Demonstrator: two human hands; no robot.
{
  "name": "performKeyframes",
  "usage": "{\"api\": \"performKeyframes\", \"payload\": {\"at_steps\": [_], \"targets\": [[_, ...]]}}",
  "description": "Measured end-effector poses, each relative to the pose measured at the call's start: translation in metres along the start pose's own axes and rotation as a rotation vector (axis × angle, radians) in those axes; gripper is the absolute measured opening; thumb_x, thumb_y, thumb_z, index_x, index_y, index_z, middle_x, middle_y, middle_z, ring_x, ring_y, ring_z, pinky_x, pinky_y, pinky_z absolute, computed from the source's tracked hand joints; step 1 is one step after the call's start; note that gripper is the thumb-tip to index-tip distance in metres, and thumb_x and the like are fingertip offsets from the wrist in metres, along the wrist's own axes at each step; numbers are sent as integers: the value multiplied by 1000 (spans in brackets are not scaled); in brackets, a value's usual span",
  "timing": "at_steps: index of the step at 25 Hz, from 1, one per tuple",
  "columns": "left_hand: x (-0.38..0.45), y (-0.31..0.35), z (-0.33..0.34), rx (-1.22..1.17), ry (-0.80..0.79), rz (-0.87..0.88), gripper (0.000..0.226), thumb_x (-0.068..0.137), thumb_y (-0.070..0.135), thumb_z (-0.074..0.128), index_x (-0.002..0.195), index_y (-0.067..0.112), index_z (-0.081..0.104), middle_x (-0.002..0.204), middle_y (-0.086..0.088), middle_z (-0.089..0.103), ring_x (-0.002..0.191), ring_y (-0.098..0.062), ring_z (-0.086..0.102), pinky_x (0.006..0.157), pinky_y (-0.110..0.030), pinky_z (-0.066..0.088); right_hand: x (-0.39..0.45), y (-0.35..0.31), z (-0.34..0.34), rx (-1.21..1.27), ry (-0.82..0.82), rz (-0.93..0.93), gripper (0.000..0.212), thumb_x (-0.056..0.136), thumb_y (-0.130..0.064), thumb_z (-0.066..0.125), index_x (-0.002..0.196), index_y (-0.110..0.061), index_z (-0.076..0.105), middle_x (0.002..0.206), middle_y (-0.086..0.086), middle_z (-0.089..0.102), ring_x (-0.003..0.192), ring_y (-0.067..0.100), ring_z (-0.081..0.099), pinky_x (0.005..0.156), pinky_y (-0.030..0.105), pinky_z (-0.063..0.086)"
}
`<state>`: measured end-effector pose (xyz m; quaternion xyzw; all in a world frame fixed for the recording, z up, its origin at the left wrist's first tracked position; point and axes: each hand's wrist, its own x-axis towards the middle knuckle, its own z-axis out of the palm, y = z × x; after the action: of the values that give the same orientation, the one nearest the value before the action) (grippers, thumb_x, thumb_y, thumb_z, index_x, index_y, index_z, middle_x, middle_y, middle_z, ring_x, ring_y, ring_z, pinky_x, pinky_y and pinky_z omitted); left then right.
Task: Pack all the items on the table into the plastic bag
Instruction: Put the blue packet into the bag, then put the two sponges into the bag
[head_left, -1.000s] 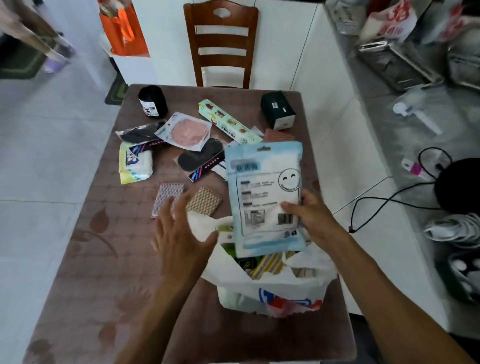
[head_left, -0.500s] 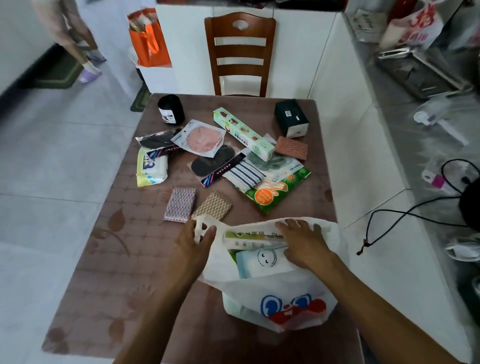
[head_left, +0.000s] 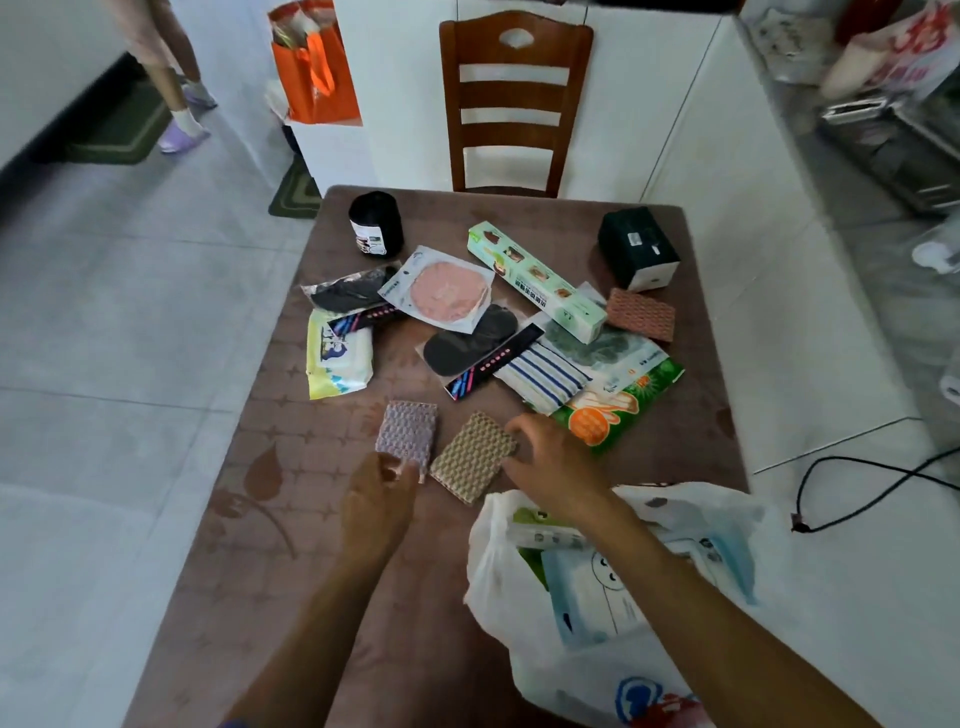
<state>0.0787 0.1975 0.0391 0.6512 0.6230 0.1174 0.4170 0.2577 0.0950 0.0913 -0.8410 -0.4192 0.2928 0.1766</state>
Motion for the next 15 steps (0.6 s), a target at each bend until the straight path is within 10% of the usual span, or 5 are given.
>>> {"api": "performKeyframes", "payload": {"at_steps": [6, 11, 15], "targets": [[94, -37, 39, 555, -78, 187, 69, 85, 48, 58, 144, 21, 33, 149, -14, 35, 134, -39, 35, 105, -54, 34, 76, -3, 67, -146, -167, 214, 75, 87, -36, 60, 148, -14, 23, 153, 13, 32, 138, 33, 33, 108, 43, 31], [93, -34, 53, 92, -71, 216, 77, 70, 19, 78, 134, 21, 35, 130, -12, 52, 114, -34, 54, 91, -48, 50, 82, 14, 89, -119, -93, 244, 81, 81, -36, 72, 145, -12, 29, 149, 13, 40, 134, 32, 39, 107, 42, 36], [68, -25, 27, -225, -130, 35, 47, 86, 11, 64, 131, 14, 50, 122, -10, 62, 112, -30, 60, 90, -42, 52, 36, 28, 22, 449, 85, 179, 33, 88, -25, 67, 118, -18, 56, 118, 8, 65, 111, 24, 61, 87, 36, 49]]}}
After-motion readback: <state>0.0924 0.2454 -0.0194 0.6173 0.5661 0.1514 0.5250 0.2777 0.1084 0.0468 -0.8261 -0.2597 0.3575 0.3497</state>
